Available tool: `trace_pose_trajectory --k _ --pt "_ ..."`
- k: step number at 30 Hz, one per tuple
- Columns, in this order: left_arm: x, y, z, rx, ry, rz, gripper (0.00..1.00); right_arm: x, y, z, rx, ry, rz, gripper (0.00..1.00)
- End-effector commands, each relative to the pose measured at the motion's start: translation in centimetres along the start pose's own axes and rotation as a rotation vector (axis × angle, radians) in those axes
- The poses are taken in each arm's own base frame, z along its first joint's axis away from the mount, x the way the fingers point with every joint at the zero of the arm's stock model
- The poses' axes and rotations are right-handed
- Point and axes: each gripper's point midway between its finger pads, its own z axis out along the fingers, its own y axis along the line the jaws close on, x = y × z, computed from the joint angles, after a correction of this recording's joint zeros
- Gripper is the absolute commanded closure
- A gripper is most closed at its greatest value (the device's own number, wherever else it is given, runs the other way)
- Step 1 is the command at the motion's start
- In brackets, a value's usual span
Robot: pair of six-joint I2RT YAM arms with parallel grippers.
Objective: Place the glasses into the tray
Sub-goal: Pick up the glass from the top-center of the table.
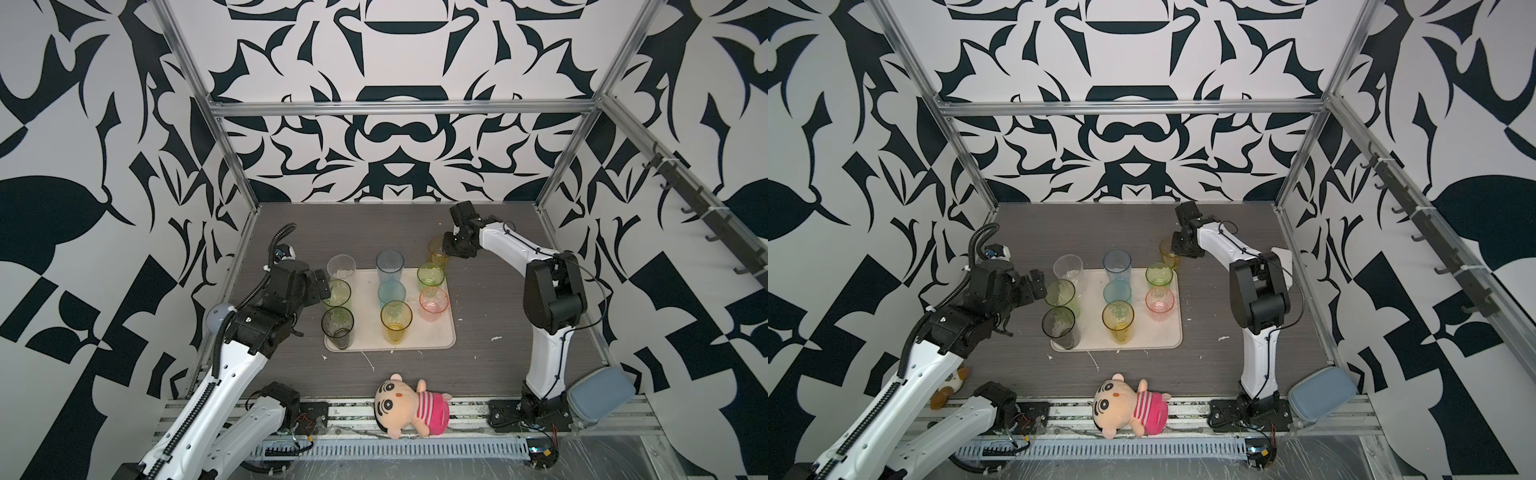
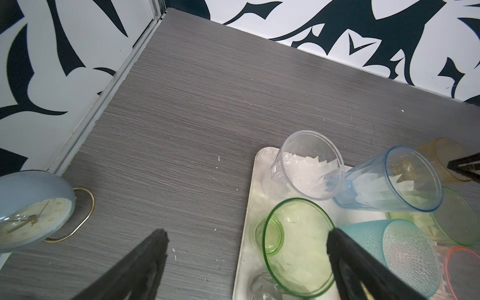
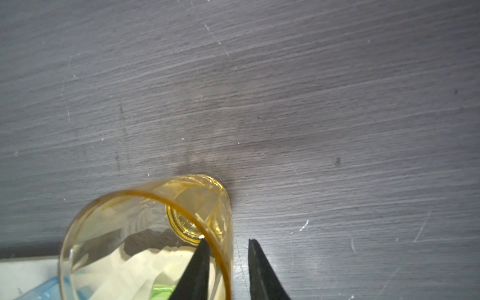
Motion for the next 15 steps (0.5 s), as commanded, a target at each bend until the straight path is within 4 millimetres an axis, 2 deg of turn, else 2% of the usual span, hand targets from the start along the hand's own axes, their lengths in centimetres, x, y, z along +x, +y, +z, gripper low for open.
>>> trace_pose_trajectory --k 1,4,8,15 --pt "-0.5 -0.1 -0.3 0.004 -0.015 -0.017 0.01 -1.3 0.4 -1.1 -0.017 -0.029 -0.002 0.78" --pt "-0.5 -0.1 -0.3 0.005 -0.014 -0.018 0.01 -1.2 0.4 -1.2 -0.017 -0.028 -0.005 0.81" --pt "-0.4 -0.1 -0.3 0.006 -0.013 -0.019 0.01 -1.3 0.4 -1.4 -0.017 -0.028 -0.011 0.9" --pt "-0.5 -0.1 -0.5 0.008 -0.016 -0.02 0.01 -1.5 0.4 -2.5 -0.018 -0.042 -0.032 0.97"
